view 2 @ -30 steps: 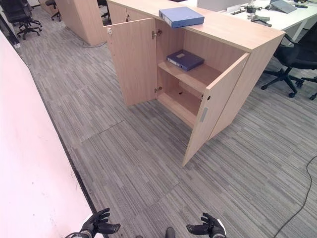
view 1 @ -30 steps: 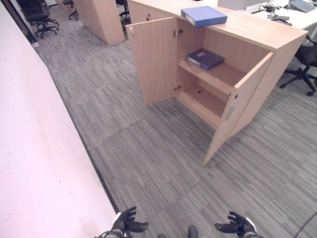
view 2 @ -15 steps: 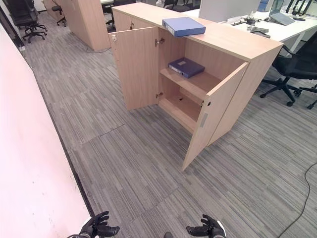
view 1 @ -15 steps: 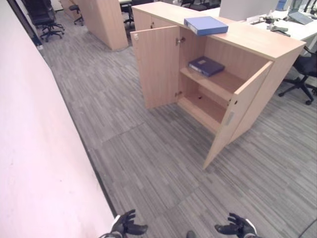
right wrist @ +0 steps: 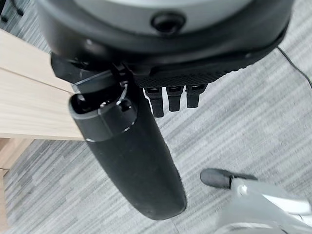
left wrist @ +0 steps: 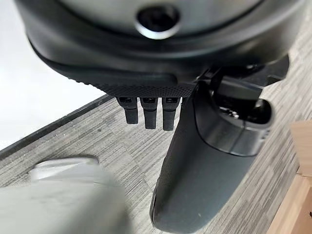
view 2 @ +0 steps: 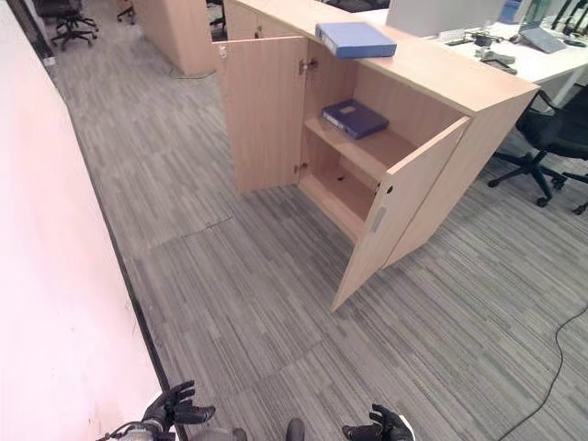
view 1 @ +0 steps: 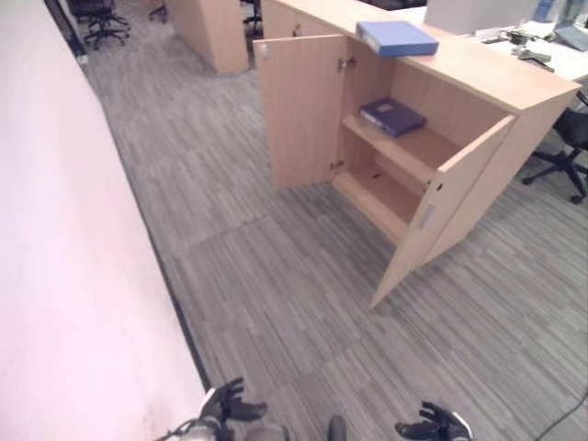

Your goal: Put the empty folder in the office cabinet

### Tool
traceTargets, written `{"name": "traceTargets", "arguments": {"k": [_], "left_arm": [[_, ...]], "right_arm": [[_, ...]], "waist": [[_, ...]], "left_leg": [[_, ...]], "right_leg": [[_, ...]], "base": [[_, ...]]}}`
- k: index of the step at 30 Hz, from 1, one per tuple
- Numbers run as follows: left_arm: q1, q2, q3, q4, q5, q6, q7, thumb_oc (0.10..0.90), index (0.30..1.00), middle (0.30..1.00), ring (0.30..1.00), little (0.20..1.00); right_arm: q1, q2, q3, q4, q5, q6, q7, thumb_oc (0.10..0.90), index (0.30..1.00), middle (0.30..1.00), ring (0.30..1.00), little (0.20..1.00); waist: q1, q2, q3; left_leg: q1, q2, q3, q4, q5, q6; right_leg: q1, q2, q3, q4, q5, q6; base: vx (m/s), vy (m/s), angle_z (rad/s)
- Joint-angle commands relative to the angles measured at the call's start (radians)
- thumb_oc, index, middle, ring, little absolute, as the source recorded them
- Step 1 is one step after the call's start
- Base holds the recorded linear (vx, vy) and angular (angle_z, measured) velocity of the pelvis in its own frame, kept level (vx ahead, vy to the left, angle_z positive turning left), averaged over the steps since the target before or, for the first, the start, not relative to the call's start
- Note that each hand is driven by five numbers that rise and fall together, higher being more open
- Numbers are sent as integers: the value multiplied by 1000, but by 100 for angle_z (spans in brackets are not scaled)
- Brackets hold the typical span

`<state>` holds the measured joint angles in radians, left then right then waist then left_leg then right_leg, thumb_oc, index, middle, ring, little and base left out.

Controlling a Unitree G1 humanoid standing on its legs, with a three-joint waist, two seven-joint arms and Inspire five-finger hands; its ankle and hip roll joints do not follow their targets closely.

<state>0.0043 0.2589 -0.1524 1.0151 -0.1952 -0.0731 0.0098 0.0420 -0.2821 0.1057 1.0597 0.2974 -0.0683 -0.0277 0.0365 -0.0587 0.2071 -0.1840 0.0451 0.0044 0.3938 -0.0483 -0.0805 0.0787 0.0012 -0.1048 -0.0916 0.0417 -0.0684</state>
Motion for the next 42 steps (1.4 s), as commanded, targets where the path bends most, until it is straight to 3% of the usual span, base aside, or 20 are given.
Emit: {"name": "traceTargets", "arguments": {"k": [1, 6, 11, 14, 17, 18, 19, 20, 21, 23, 24, 27, 28, 29, 33, 34, 36, 37, 41, 42], "left_arm": [[-30, 27, -1, -70, -26, -48, 2, 800, 900, 900, 900, 900], [-28, 41, 13, -50, -26, -50, 19, 800, 900, 900, 900, 900], [-14, 50, 34, -8, -13, -51, 25, 800, 900, 900, 900, 900], [-4, 49, 43, 17, -10, -49, 22, 800, 900, 900, 900, 900], [-14, 55, 38, 50, 12, -47, 26, 800, 900, 900, 900, 900], [-20, 61, 36, 57, 17, -47, 29, 800, 900, 900, 900, 900], [-20, 62, 36, 57, 17, -47, 29, 800, 900, 900, 900, 900], [-23, 69, 33, 63, 25, -48, 31, 800, 900, 900, 900, 900], [-26, 76, 32, 61, 23, -52, 31, 800, 900, 900, 900, 900], [-27, 80, 32, 55, 22, -52, 31, 800, 900, 900, 900, 900], [-37, 93, 34, 53, 15, -53, 31, 800, 900, 900, 900, 900], [-45, 94, 36, 56, 6, -50, 33, 800, 900, 900, 900, 900], [-49, 97, 34, 51, 2, -44, 33, 800, 900, 900, 900, 900], [-49, 97, 34, 51, 2, -44, 33, 800, 900, 900, 900, 900], [-61, 85, 20, 33, 20, -42, 21, 800, 900, 900, 900, 900], [-61, 85, 20, 33, 20, -42, 21, 800, 900, 900, 900, 900], [-66, 79, 15, 29, 21, -41, 16, 800, 900, 900, 900, 900], [-66, 79, 15, 29, 21, -41, 16, 800, 900, 900, 900, 900], [-67, 65, 8, 42, 24, -41, 14, 800, 900, 900, 900, 900], [-61, 62, 14, 46, 34, -41, 11, 800, 900, 900, 900, 900]], "right_arm": [[-20, -74, 3, -33, 31, -33, -11, 800, 900, 900, 900, 900], [-41, -62, 22, -15, 33, -27, -24, 800, 900, 900, 900, 900], [-40, -56, 26, -4, 27, -23, -22, 800, 900, 900, 900, 900], [-41, -52, 28, 18, 19, -19, -15, 800, 900, 900, 900, 900], [-34, -40, 17, 23, 19, -22, -13, 800, 900, 900, 900, 900], [-32, -27, 6, 34, 24, -19, -11, 800, 900, 900, 900, 900], [-32, -26, 6, 34, 24, -19, -11, 800, 900, 900, 900, 900], [-30, -6, -5, 40, 34, -18, -11, 800, 900, 900, 900, 900], [-30, -1, -3, 44, 39, -20, -7, 800, 900, 900, 900, 900], [-32, 7, -4, 46, 39, -19, -8, 800, 900, 900, 900, 900], [-44, 15, -1, 49, 35, -20, -8, 800, 900, 900, 900, 900], [-60, 17, -8, 57, 32, -15, -12, 800, 900, 900, 900, 900], [-75, 12, -20, 65, 34, -10, -21, 800, 900, 900, 900, 900], [-75, 12, -20, 65, 34, -10, -21, 800, 900, 900, 900, 900], [-77, 4, -33, 66, 46, -19, -22, 800, 900, 900, 900, 900], [-77, 3, -33, 66, 46, -19, -22, 800, 900, 900, 900, 900], [-76, -4, -36, 70, 46, -20, -23, 800, 900, 900, 900, 900], [-75, -4, -35, 70, 46, -20, -23, 800, 900, 900, 900, 900], [-60, -13, -38, 73, 48, -21, -24, 800, 900, 900, 900, 900], [-49, -13, -35, 67, 38, -20, -22, 800, 900, 900, 900, 900]], "waist": [[51, 43, 28], [117, 44, 38], [158, 34, 27], [174, 28, 7], [162, 21, -18], [150, 9, -39], [149, 6, -43], [140, -13, -70], [141, -24, -81], [144, -33, -91], [151, -41, -82], [155, -22, -68], [144, 6, -41], [144, 6, -40], [62, 62, 4], [62, 65, 4], [26, 97, 23], [20, 94, 28], [-31, 86, 41], [-50, 69, 35]], "left_leg": [[-102, 64, -31, -167, 151, -11], [-215, 116, -51, -329, 200, -22], [-245, 186, -89, -395, 236, -45], [-242, 203, -95, -394, 242, -52], [-260, 221, -34, -340, 286, -68], [-263, 211, 0, -291, 307, -70], [-268, 208, 0, -289, 305, -70], [-278, 191, 42, -244, 296, -64], [-282, 182, 54, -232, 281, -56], [-281, 174, 65, -224, 260, -45], [-265, 159, 72, -211, 210, -19], [-227, 150, 78, -210, 164, 16], [-170, 131, 89, -219, 122, 51], [-170, 131, 89, -219, 122, 51], [-10, 31, 87, -289, 53, 107], [-11, 34, 86, -291, 55, 106], [95, 20, 79, -323, 18, 99], [102, 15, 75, -323, 14, 99], [221, -18, 59, -333, -64, 80], [286, -32, 62, -333, -114, 62]], "right_leg": [[86, -13, 112, 177, -241, 98], [164, 8, 187, 257, -363, 89], [257, -31, 271, 282, -429, 112], [296, -65, 298, 261, -430, 132], [309, -118, 287, 245, -403, 166], [287, -148, 282, 241, -317, 200], [285, -151, 280, 238, -317, 201], [270, -185, 280, 237, -181, 237], [261, -197, 284, 249, -114, 252], [240, -206, 280, 263, -70, 263], [183, -224, 254, 373, 76, 296], [116, -225, 219, 478, 162, 289], [59, -219, 170, 586, 209, 285], [60, -220, 170, 586, 209, 285], [-149, -43, 127, 744, 34, 282], [-150, -40, 126, 742, 37, 281], [-249, -54, 1, 649, -83, 242], [-242, -60, -3, 656, -94, 242], [-313, -105, -106, 431, -70, 210], [-337, -138, -164, 284, -20, 208]], "base": [[292, 63, -14], [318, 82, -32], [409, 233, -15], [312, 285, -34], [252, 385, -48], [255, 374, 3], [326, 427, 13], [301, 339, 30], [370, 409, 28], [236, 232, 14], [289, 279, 2], [276, 312, -8], [153, 228, 9], [308, 437, 30], [289, 369, 19], [242, 174, 5], [382, 147, 6], [510, 102, 5], [433, -24, 20], [350, -80, 20]]}}
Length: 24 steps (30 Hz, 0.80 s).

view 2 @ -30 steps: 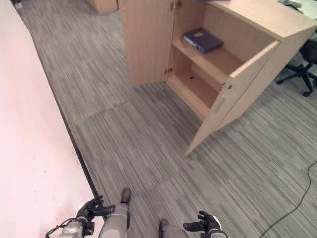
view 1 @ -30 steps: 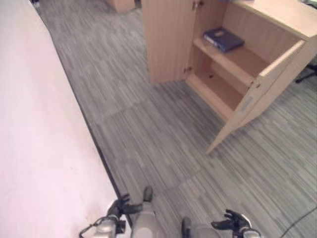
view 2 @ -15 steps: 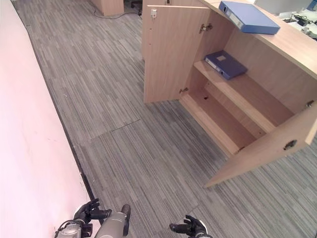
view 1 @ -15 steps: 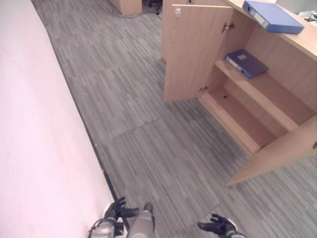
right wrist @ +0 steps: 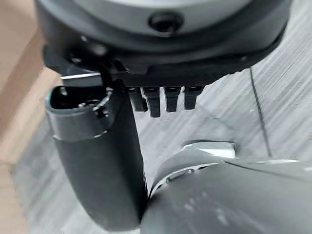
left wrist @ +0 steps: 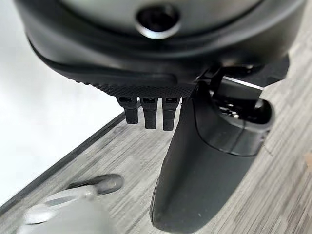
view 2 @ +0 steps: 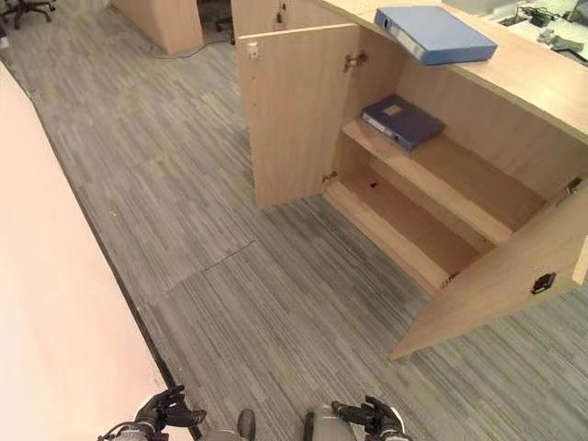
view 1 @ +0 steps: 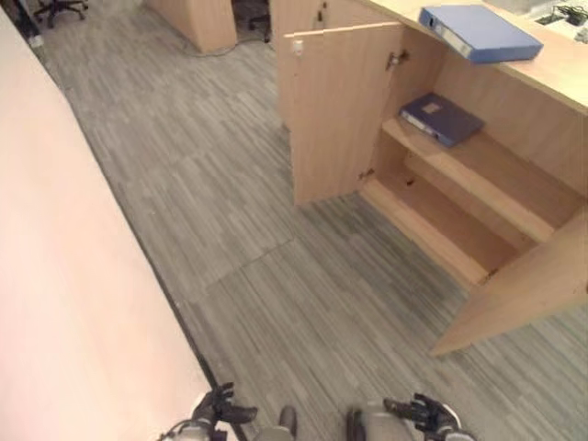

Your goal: Put the empty folder in the office cabinet

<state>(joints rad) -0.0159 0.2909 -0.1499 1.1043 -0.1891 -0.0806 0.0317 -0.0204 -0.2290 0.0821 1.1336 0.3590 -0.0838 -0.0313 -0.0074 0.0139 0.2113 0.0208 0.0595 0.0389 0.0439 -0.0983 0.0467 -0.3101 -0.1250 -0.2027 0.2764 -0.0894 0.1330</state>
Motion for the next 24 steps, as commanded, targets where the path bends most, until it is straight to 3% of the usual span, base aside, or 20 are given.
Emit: {"name": "traceTargets", "arguments": {"k": [1, 2, 3, 4, 5, 7, 10, 11, 13, 15, 16, 17, 18, 19, 20, 23, 24], "left_arm": [[-39, 30, 11, -43, 28, -34, -11, 800, 900, 900, 900, 900], [-36, 30, 18, -49, 36, -39, -11, 800, 900, 900, 900, 900], [-36, 30, 18, -51, 39, -41, -12, 800, 900, 900, 900, 900], [-36, 29, 19, -51, 39, -41, -12, 800, 900, 900, 900, 900], [-34, 28, 20, -49, 43, -43, -9, 800, 900, 900, 900, 900], [-28, 25, 22, -44, 46, -43, -14, 800, 900, 900, 900, 900], [-16, 11, 28, -25, 59, -37, -19, 800, 900, 900, 900, 900], [-12, 6, 26, -25, 58, -36, -20, 800, 900, 900, 900, 900], [-13, -4, 22, -23, 52, -36, -23, 800, 900, 900, 900, 900], [-15, -6, 13, -28, 47, -35, -24, 800, 900, 900, 900, 900], [-20, -7, 8, -35, 41, -35, -25, 800, 900, 900, 900, 900], [-20, -7, 8, -35, 41, -35, -25, 800, 900, 900, 900, 900], [-33, -9, -3, -39, 38, -33, -22, 800, 900, 900, 900, 900], [-36, -11, -9, -39, 40, -31, -22, 800, 900, 900, 900, 900], [-36, -11, -9, -35, 41, -31, -20, 800, 900, 900, 900, 900], [-43, -9, -13, -31, 38, -31, -16, 800, 900, 900, 900, 900], [-48, -14, -26, -40, 43, -31, -15, 800, 900, 900, 900, 900]], "right_arm": [[14, -66, -11, -7, -24, -4, -19, 800, 900, 900, 900, 900], [18, -66, -8, -8, -37, 2, -17, 800, 900, 900, 900, 900], [18, -67, -10, -4, -47, 8, -16, 800, 900, 900, 900, 900], [18, -67, -10, -4, -47, 8, -17, 800, 900, 900, 900, 900], [20, -68, -16, 5, -63, 16, -19, 800, 900, 900, 900, 900], [26, -71, -18, 9, -66, 18, -16, 800, 900, 900, 900, 900], [33, -87, -19, 21, -79, 18, -15, 800, 900, 900, 900, 900], [29, -95, -23, 29, -79, 21, -12, 800, 900, 900, 900, 900], [26, -108, -32, 39, -70, 17, -13, 800, 900, 900, 900, 900], [24, -117, -35, 46, -65, 16, -15, 800, 900, 900, 900, 900], [17, -122, -38, 46, -57, 12, -20, 800, 900, 900, 900, 900], [17, -122, -39, 46, -57, 12, -20, 800, 900, 900, 900, 900], [10, -128, -42, 44, -45, 8, -27, 800, 900, 900, 900, 900], [9, -137, -45, 44, -35, 11, -25, 800, 900, 900, 900, 900], [10, -140, -44, 44, -32, 10, -25, 800, 900, 900, 900, 900], [10, -146, -45, 44, -27, 13, -24, 800, 900, 900, 900, 900], [6, -150, -52, 40, -11, 13, -29, 800, 900, 900, 900, 900]], "waist": [[-7, 1, 33], [-24, 5, 36], [-32, 7, 37], [-31, 12, 38], [-47, 23, 33], [-48, 24, 23], [-54, 42, -12], [-65, 62, -18], [-76, 92, -28], [-82, 110, -32], [-79, 106, -24], [-83, 102, -26], [-81, 90, -15], [-78, 88, -16], [-74, 83, -16], [-70, 61, -14], [-58, 51, -3]], "left_leg": [[87, -41, 27, 18, -69, -67], [137, -28, 27, 25, -109, -85], [155, -20, 22, 25, -118, -93], [157, -16, 24, 26, -122, -94], [201, 1, 18, 19, -146, -107], [228, -4, 20, 11, -161, -109], [295, 18, 57, -7, -166, -128], [306, 51, 80, 4, -143, -143], [300, 90, 99, 58, -90, -173], [260, 119, 91, 179, 23, -208], [221, 131, 82, 273, 80, -216], [216, 127, 77, 271, 86, -215], [165, 133, 76, 369, 137, -218], [152, 157, 114, 452, 182, -216], [149, 155, 119, 480, 203, -218], [104, 164, 131, 516, 213, -203], [37, 198, 146, 516, 183, -181]], "right_leg": [[61, -6, -70, -91, 112, 7], [33, -40, -102, -187, 155, 25], [12, -66, -98, -204, 171, 35], [15, -61, -99, -205, 171, 35], [-18, -108, -94, -210, 195, 51], [-7, -118, -103, -215, 205, 51], [4, -160, -213, -160, 239, 37], [-12, -172, -256, -90, 228, 26], [-11, -152, -261, -41, 189, 9], [12, -115, -246, -42, 150, -28], [32, -99, -244, -51, 134, -47], [32, -103, -248, -57, 139, -47], [59, -94, -244, -71, 125, -66], [102, -55, -227, -80, 76, -104], [117, -43, -217, -84, 64, -114], [161, -39, -184, -107, 44, -120], [209, -33, -140, -118, 13, -121]], "base": [[622, -162, 34], [416, -138, 33], [411, -136, 32], [380, -136, 20], [387, -104, 12], [320, -66, 14], [355, -71, 1], [437, -136, -24], [398, -163, -2], [297, -186, -34], [170, -152, -30], [157, -163, -31], [290, -193, -46], [408, -248, -47], [324, -171, -38], [322, -120, -40], [203, -20, -10]]}}
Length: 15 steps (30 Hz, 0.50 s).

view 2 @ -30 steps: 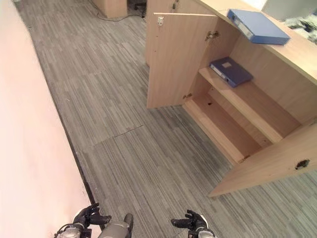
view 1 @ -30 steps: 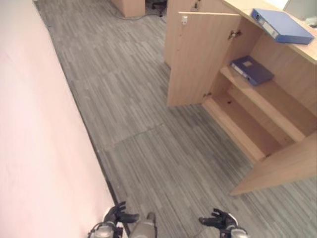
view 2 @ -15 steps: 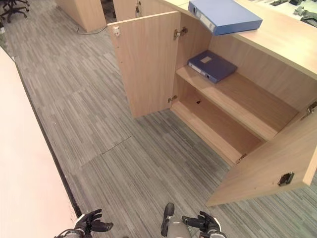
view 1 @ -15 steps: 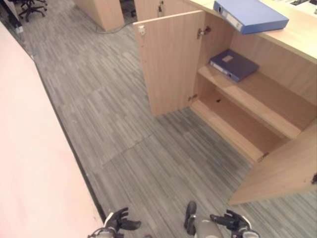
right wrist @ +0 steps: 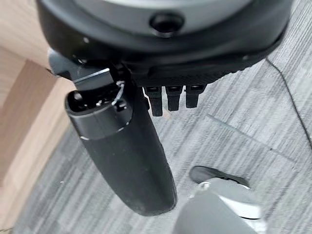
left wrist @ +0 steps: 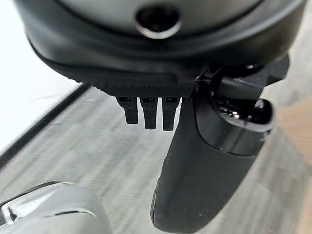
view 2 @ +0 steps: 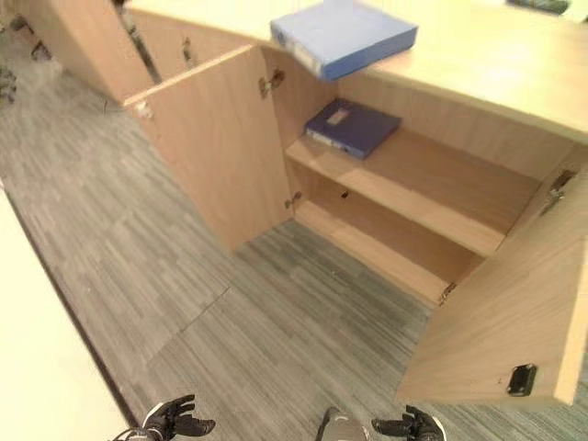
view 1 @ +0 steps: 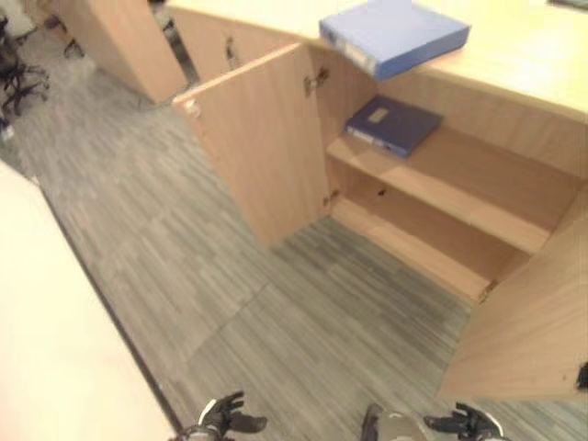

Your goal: Put the empty folder in the office cabinet

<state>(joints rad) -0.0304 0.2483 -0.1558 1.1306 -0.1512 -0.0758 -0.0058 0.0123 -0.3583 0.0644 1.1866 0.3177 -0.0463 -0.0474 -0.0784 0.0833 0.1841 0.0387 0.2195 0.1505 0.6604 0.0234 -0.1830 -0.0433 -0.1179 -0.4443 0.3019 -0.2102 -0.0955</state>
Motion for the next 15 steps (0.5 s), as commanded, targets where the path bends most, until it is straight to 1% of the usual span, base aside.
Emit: {"name": "traceTargets", "arguments": {"k": [1, 2, 3, 4, 5, 6, 7, 8, 9, 10, 11, 12, 13, 14, 15], "left_arm": [[-34, 29, -20, -66, 5, -36, 23, 800, 900, 900, 900, 900], [-36, 28, -27, -66, 10, -36, 22, 800, 900, 900, 900, 900], [-32, 26, -32, -70, 13, -35, 21, 800, 900, 900, 900, 900], [-29, 24, -35, -78, 10, -34, 23, 800, 900, 900, 900, 900], [-27, 18, -38, -77, 7, -36, 27, 800, 900, 900, 900, 900], [-27, 18, -38, -77, 7, -36, 27, 800, 900, 900, 900, 900], [-26, 15, -41, -73, 8, -37, 29, 800, 900, 900, 900, 900], [-27, 13, -44, -65, 5, -41, 33, 800, 900, 900, 900, 900], [-29, 12, -44, -63, -3, -44, 39, 800, 900, 900, 900, 900], [-27, 12, -41, -61, -9, -48, 40, 800, 900, 900, 900, 900], [-26, 13, -41, -61, -9, -48, 40, 800, 900, 900, 900, 900], [-22, 12, -34, -51, -15, -53, 42, 800, 900, 900, 900, 900], [-21, 13, -34, -50, -15, -53, 42, 800, 900, 900, 900, 900], [-16, 11, -29, -45, -17, -54, 42, 800, 900, 900, 900, 900], [-10, 10, -22, -37, -16, -55, 40, 800, 900, 900, 900, 900]], "right_arm": [[-27, -20, -35, -13, 30, -25, -12, 800, 900, 900, 900, 900], [-27, -20, -38, -17, 42, -28, -13, 800, 900, 900, 900, 900], [-25, -21, -40, -20, 44, -29, -11, 800, 900, 900, 900, 900], [-26, -23, -37, -24, 45, -31, -10, 800, 900, 900, 900, 900], [-22, -21, -27, -29, 42, -32, -6, 800, 900, 900, 900, 900], [-22, -21, -27, -29, 42, -32, -6, 800, 900, 900, 900, 900], [-21, -21, -23, -33, 41, -32, -6, 800, 900, 900, 900, 900], [-21, -19, -16, -46, 44, -36, -6, 800, 900, 900, 900, 900], [-22, -14, -8, -53, 43, -38, -10, 800, 900, 900, 900, 900], [-23, -11, -3, -53, 40, -38, -9, 800, 900, 900, 900, 900], [-22, -10, -2, -53, 39, -38, -9, 800, 900, 900, 900, 900], [-29, -6, 7, -45, 30, -36, -7, 800, 900, 900, 900, 900], [-29, -5, 8, -45, 30, -36, -7, 800, 900, 900, 900, 900], [-31, -4, 10, -40, 26, -36, -5, 800, 900, 900, 900, 900], [-30, 1, 11, -37, 21, -33, -3, 800, 900, 900, 900, 900]], "waist": [[13, -22, 22], [21, -26, 25], [28, -20, 30], [34, -12, 35], [46, 7, 41], [46, 6, 39], [54, 11, 41], [75, 29, 45], [99, 35, 53], [109, 30, 58], [111, 25, 60], [125, 24, 65], [127, 19, 66], [131, 21, 67], [136, 18, 67]], "left_leg": [[18, 33, 35, -105, 65, 51], [-17, 39, 30, -145, 43, 65], [-35, 46, 21, -191, 19, 71], [-55, 48, 6, -262, 12, 72], [-73, 49, -39, -416, 20, 62], [-73, 47, -38, -422, 26, 63], [-88, 49, -69, -494, 35, 56], [-141, 65, -138, -593, 107, 37], [-209, 64, -216, -667, 138, 30], [-236, 60, -252, -696, 144, 27], [-227, 57, -247, -700, 141, 26], [-285, 57, -313, -723, 147, 17], [-280, 54, -309, -721, 143, 17], [-309, 58, -337, -724, 149, 13], [-320, 63, -349, -720, 152, 8]], "right_leg": [[-59, -44, 102, -147, 137, 108], [-39, -42, 132, -148, 122, 111], [-15, -34, 157, -147, 108, 119], [-4, -30, 184, -140, 95, 127], [16, -22, 237, -130, 74, 142], [14, -23, 237, -133, 78, 142], [32, -19, 263, -143, 69, 150], [71, -9, 314, -141, 40, 162], [112, -1, 381, -141, 17, 167], [134, 2, 421, -139, 2, 170], [136, -3, 424, -132, -7, 169], [166, 9, 499, -130, -30, 173], [166, 5, 502, -123, -37, 173], [184, 12, 546, -122, -50, 177], [197, 9, 589, -114, -71, 180]], "base": [[343, 3, -2], [265, 66, -11], [387, 134, -25], [461, 268, -53], [323, 228, -69], [334, 233, -71], [429, 226, -72], [792, 350, -84], [840, 321, -92], [550, 164, -93], [501, 167, -89], [333, 117, -89], [484, 215, -117], [320, 180, -150], [526, 427, -138]]}}
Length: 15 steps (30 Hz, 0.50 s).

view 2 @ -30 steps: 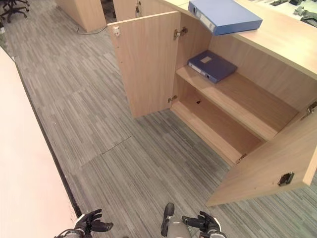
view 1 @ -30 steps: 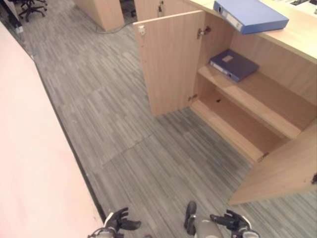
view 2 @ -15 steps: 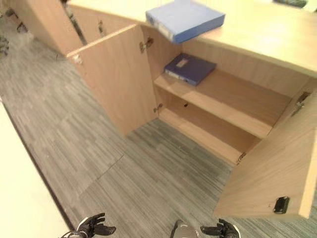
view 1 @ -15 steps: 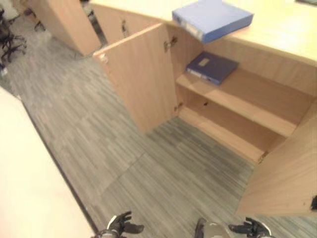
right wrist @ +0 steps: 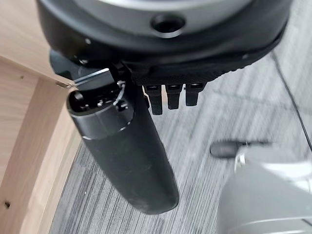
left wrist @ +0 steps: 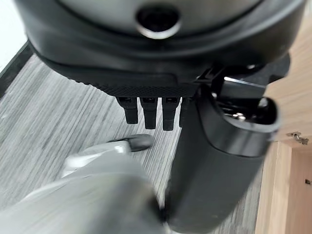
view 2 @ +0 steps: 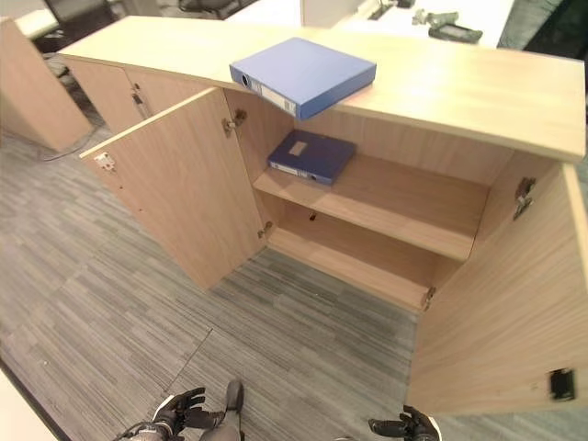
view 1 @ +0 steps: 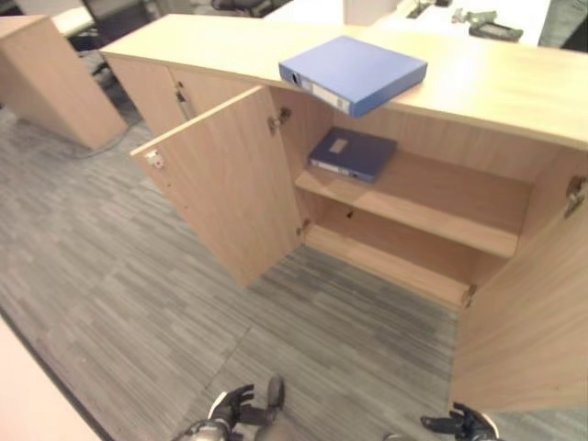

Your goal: Put the empty folder in the office cabinet

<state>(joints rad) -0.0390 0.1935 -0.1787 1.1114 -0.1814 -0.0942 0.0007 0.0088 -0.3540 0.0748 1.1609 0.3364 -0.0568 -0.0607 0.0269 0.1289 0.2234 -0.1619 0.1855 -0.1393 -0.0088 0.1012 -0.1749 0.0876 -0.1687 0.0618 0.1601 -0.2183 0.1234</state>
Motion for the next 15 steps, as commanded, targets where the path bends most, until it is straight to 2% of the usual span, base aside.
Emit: {"name": "traceTargets", "arguments": {"k": [1, 3, 4, 5, 7, 8, 9, 10, 11, 12, 13, 14, 15], "left_arm": [[6, 67, 13, -2, 19, -37, 31, 800, 900, 900, 900, 900], [19, 68, 19, 8, 31, -38, 30, 800, 900, 900, 900, 900], [18, 73, 14, 9, 44, -39, 29, 800, 900, 900, 900, 900], [10, 85, -2, 3, 58, -41, 27, 800, 900, 900, 900, 900], [-4, 102, -9, -8, 57, -43, 30, 800, 900, 900, 900, 900], [-4, 103, -9, -8, 57, -44, 29, 800, 900, 900, 900, 900], [-6, 120, -5, -29, 38, -45, 33, 800, 900, 900, 900, 900], [-6, 128, -5, -45, 30, -45, 34, 800, 900, 900, 900, 900], [-6, 128, -5, -46, 30, -45, 34, 800, 900, 900, 900, 900], [-4, 137, -5, -73, 17, -41, 32, 800, 900, 900, 900, 900], [-4, 137, -5, -73, 17, -41, 32, 800, 900, 900, 900, 900], [-4, 140, -6, -73, 19, -38, 29, 800, 900, 900, 900, 900], [-2, 144, -10, -79, 18, -38, 24, 800, 900, 900, 900, 900]], "right_arm": [[-11, 7, -2, -5, -9, -17, 18, 800, 900, 900, 900, 900], [19, 12, -13, 17, -27, -12, 29, 800, 900, 900, 900, 900], [28, 19, -17, 38, -40, -6, 34, 800, 900, 900, 900, 900], [34, 28, -35, 50, -29, -4, 37, 800, 900, 900, 900, 900], [28, 37, -48, 56, -17, -1, 35, 800, 900, 900, 900, 900], [28, 38, -48, 57, -16, -1, 35, 800, 900, 900, 900, 900], [18, 41, -55, 58, -6, -3, 34, 800, 900, 900, 900, 900], [16, 40, -54, 60, -11, -1, 32, 800, 900, 900, 900, 900], [16, 40, -54, 60, -11, -1, 32, 800, 900, 900, 900, 900], [-2, 39, -42, 50, -31, 1, 25, 800, 900, 900, 900, 900], [-2, 39, -42, 50, -31, 1, 24, 800, 900, 900, 900, 900], [-11, 37, -32, 42, -38, -2, 23, 800, 900, 900, 900, 900], [-19, 38, -30, 28, -32, -9, 21, 800, 900, 900, 900, 900]], "waist": [[31, -30, 21], [29, -30, 0], [23, -39, -18], [13, -59, -33], [3, -76, -43], [7, -79, -44], [7, -84, -40], [17, -78, -33], [18, -79, -32], [27, -68, -6], [27, -67, -8], [30, -62, 2], [19, -59, 10]], "left_leg": [[-108, 110, -56, -43, 77, -4], [-80, 119, -64, -41, 79, -10], [-69, 110, -83, -19, 68, -13], [-81, 80, -49, 48, 56, -11], [-75, 64, 6, 97, 13, 4], [-76, 62, 10, 101, 10, 5], [-44, 57, 63, 111, -28, 24], [-20, 56, 99, 117, -47, 39], [-19, 55, 100, 118, -48, 39], [29, 39, 151, 127, -84, 69], [26, 41, 151, 125, -81, 70], [43, 27, 180, 129, -96, 86], [66, 4, 182, 125, -110, 105]], "right_leg": [[81, 50, 148, 34, -89, -28], [96, 19, 187, 26, -93, -6], [94, -16, 216, 16, -73, 21], [89, -66, 219, 8, -13, 53], [54, -108, 217, 35, 88, 78], [52, -111, 220, 34, 89, 79], [-16, -137, 173, 106, 216, 77], [-53, -159, 107, 157, 261, 64], [-53, -161, 108, 160, 259, 64], [-116, -210, -44, 274, 316, 44], [-117, -208, -44, 269, 322, 44], [-133, -208, -114, 297, 312, 40], [-163, -155, -126, 342, 281, 33]], "base": [[462, 472, -131], [427, 557, -145], [464, 723, -117], [392, 692, -55], [204, 391, -30], [167, 330, -45], [149, 347, -59], [147, 343, -72], [121, 435, -68], [60, 293, -54], [79, 468, -59], [81, 362, -63], [230, 629, -72]]}}
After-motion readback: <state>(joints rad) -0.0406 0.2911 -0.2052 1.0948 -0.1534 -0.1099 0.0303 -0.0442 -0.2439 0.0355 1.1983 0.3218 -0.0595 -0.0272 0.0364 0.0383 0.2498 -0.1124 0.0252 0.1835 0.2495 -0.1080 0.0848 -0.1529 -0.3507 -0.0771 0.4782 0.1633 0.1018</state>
